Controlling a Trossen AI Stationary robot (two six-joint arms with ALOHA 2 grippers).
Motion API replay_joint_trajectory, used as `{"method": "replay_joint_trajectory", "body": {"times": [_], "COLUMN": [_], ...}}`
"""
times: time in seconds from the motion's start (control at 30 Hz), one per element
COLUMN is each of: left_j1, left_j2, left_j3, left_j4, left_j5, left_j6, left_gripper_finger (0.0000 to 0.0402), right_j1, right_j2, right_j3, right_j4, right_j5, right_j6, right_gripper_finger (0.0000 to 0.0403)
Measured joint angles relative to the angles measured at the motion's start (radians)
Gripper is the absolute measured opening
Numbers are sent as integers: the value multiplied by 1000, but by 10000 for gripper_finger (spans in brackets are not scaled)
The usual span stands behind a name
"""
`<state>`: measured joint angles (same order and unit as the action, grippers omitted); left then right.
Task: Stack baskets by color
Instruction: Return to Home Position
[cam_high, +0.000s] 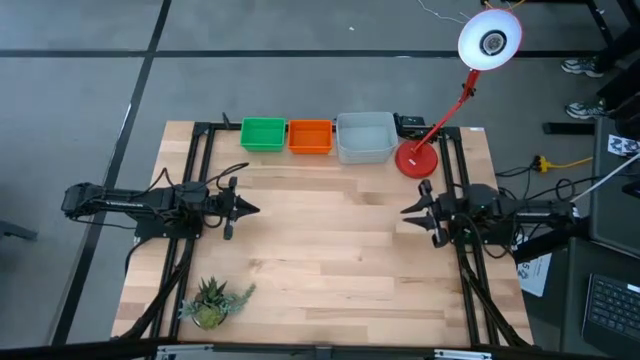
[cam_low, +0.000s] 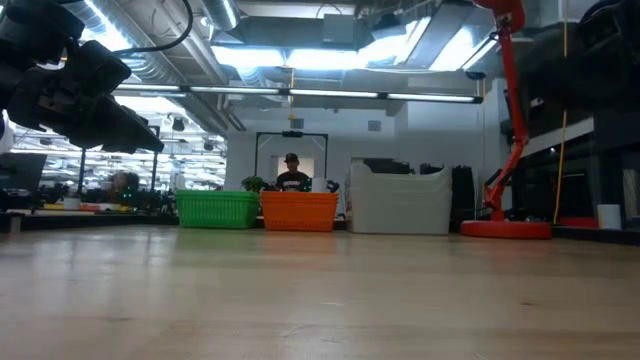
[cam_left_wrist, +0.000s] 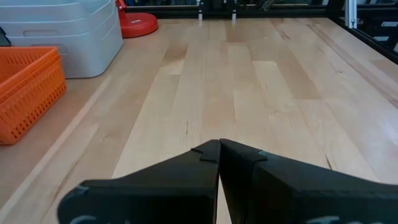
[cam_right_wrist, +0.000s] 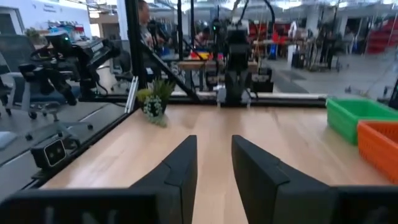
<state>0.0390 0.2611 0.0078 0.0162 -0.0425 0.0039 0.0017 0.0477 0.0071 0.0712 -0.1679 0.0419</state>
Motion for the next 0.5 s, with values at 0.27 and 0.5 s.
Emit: {"method": "replay_joint_trajectory", "body": {"times": [0.27,0.5], "left_j1": [0,0], "left_j2": [0,0], "left_j3": [0,0], "left_j4": [0,0], "left_j5": [0,1], "left_j6": [0,0], "left_gripper_finger": [0,0], "right_j1": [1,1], "right_j2": [-33,-26], "right_j3": [0,0], "right_j4": [-22,-21], "right_j5": [-17,-17], "right_j6": [1,5], "right_gripper_finger": [100,100]}}
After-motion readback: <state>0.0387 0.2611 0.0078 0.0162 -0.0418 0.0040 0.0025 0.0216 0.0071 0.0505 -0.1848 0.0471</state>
